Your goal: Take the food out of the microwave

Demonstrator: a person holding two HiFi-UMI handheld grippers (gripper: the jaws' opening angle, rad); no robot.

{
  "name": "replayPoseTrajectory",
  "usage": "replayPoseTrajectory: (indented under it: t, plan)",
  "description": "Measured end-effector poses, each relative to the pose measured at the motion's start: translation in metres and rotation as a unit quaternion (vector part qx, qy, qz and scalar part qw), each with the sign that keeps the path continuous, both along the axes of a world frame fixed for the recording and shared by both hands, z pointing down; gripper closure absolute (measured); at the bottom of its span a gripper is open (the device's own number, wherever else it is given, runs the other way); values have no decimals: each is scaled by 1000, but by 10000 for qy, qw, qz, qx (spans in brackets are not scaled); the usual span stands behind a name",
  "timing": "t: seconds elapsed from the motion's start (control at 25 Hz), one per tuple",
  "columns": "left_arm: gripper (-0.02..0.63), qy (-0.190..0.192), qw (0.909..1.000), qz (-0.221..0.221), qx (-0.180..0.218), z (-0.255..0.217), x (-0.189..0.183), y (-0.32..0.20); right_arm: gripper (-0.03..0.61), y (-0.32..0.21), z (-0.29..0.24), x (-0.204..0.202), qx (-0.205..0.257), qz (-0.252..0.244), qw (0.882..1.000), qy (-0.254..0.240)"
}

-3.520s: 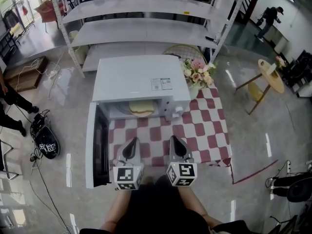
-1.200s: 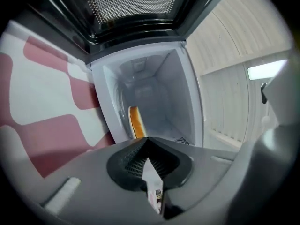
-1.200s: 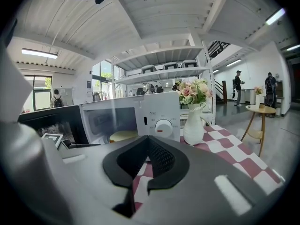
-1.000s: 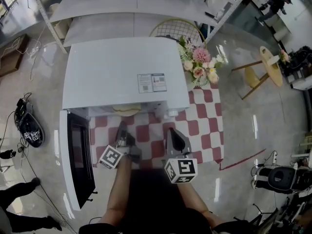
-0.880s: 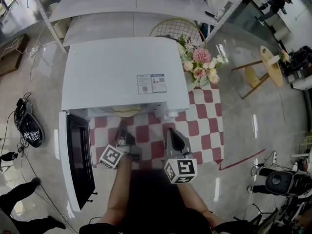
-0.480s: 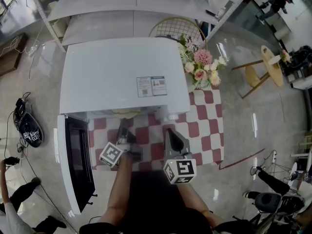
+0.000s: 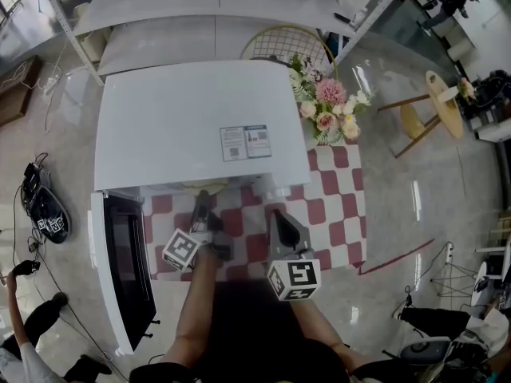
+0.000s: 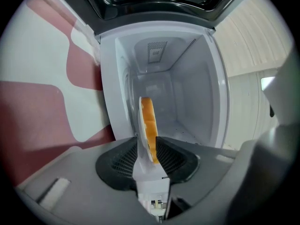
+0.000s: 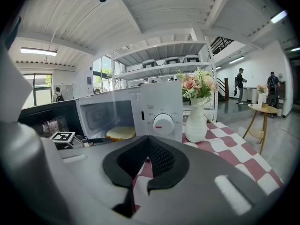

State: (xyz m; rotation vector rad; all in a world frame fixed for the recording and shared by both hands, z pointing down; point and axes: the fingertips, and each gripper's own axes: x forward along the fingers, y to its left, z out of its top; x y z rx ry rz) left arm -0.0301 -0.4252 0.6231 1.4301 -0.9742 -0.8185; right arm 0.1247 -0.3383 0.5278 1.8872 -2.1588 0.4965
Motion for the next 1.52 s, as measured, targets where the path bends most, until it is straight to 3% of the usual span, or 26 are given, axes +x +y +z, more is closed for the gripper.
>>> replayPoseTrajectory:
  t: [0.16,0.4,0.56,0.76,0.96,1.52]
  plan:
    - [538,-257,9995,-10,-202,10,-5,-2,577,-1,0,1,-16,7,10000,22]
    - [579,3,9998,-117,-175,5,-4,-5,577,-1,1,2,-35,16,10000,27]
    - [584,124,9993,-210,-276,7,-6,-5,577,-1,1,3,-25,18,10000,21]
    - [597,-58,9993,-260,-275,6,-6,-5,577,0,2,6,-30,29,10000,34]
    - [597,309,9973,-442,-506,9,-9,-5,577,0,3,7,-54,32,10000,50]
    - [597,416,9974,-393,-433,1,-8,1,577,3,2,6,-15,31,10000,60]
